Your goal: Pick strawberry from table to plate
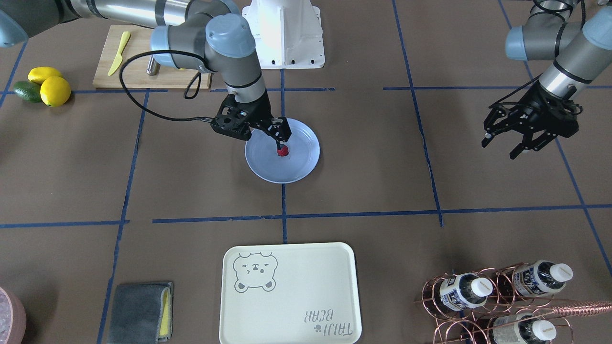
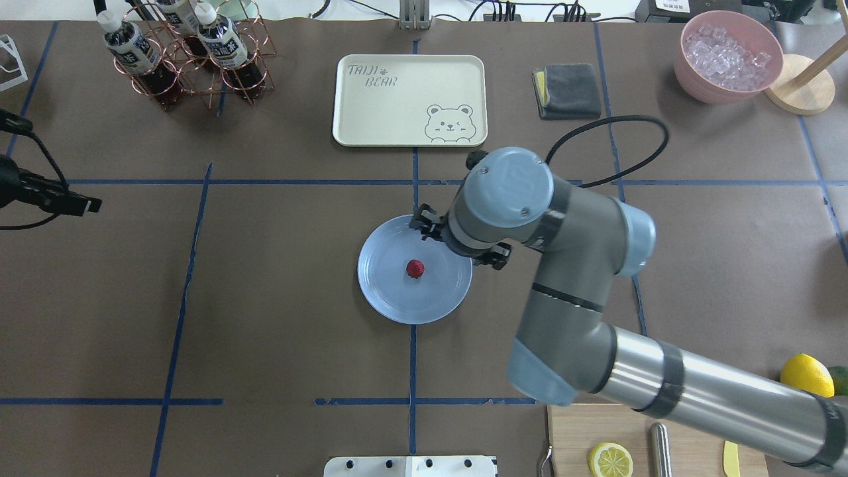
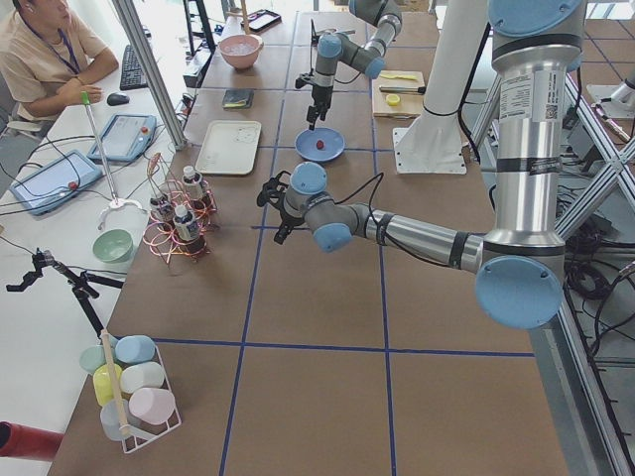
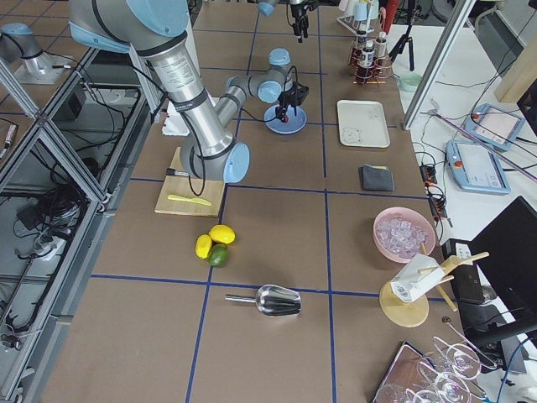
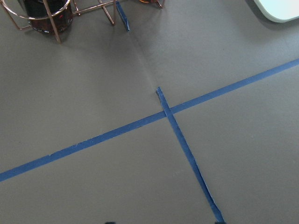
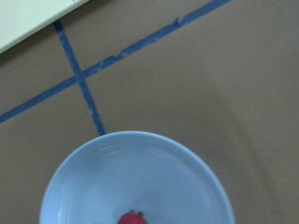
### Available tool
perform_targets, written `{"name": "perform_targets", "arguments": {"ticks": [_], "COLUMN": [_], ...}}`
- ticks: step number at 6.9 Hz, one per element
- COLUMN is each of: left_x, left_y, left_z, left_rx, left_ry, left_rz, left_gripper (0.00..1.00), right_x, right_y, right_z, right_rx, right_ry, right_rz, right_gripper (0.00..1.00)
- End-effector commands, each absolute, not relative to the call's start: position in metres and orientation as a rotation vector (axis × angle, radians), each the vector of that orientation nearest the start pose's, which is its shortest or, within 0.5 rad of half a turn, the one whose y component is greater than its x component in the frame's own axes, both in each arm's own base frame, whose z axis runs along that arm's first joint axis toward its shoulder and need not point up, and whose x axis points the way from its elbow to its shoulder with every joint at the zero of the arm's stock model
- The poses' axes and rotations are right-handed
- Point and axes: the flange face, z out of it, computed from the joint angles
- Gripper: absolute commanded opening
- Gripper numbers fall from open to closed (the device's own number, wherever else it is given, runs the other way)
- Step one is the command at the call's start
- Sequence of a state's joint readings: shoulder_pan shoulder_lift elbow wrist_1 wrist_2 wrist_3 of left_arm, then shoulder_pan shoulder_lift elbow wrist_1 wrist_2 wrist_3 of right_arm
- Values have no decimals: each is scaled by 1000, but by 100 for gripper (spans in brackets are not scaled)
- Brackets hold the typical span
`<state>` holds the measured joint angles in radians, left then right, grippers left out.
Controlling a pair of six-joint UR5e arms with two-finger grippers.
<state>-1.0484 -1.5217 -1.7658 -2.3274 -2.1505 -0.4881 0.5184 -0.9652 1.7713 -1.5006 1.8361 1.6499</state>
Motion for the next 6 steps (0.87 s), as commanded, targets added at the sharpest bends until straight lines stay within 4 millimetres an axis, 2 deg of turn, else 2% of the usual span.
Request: {"name": "perform_targets", "arguments": {"ticks": [1, 2, 3, 4, 5, 6], "left_x": [96, 47, 9, -25, -48, -62], "left_y": [-491, -505, -520, -525, -517, -506], "left_z": [543, 551, 543, 538, 535, 529], "left_rx": [532, 493, 421, 338, 246, 191], "left_ry": [741, 673, 701, 747, 776, 781], "left_rz": [369, 354, 330, 278, 196, 149], "left_gripper": [77, 77, 77, 77, 77, 77], "right_x": [-366, -304, -236, -172, -104, -55], "right_y": [-417, -433, -448, -453, -452, -446], "right_z": [278, 318, 365, 409, 455, 494], "right_rx": [-26, -11, 24, 39, 56, 68], "right_ry": [-875, -853, -818, -803, -797, -807], "right_rz": [269, 205, 135, 59, -3, -48], "right_gripper": [100, 100, 100, 100, 100, 100]}}
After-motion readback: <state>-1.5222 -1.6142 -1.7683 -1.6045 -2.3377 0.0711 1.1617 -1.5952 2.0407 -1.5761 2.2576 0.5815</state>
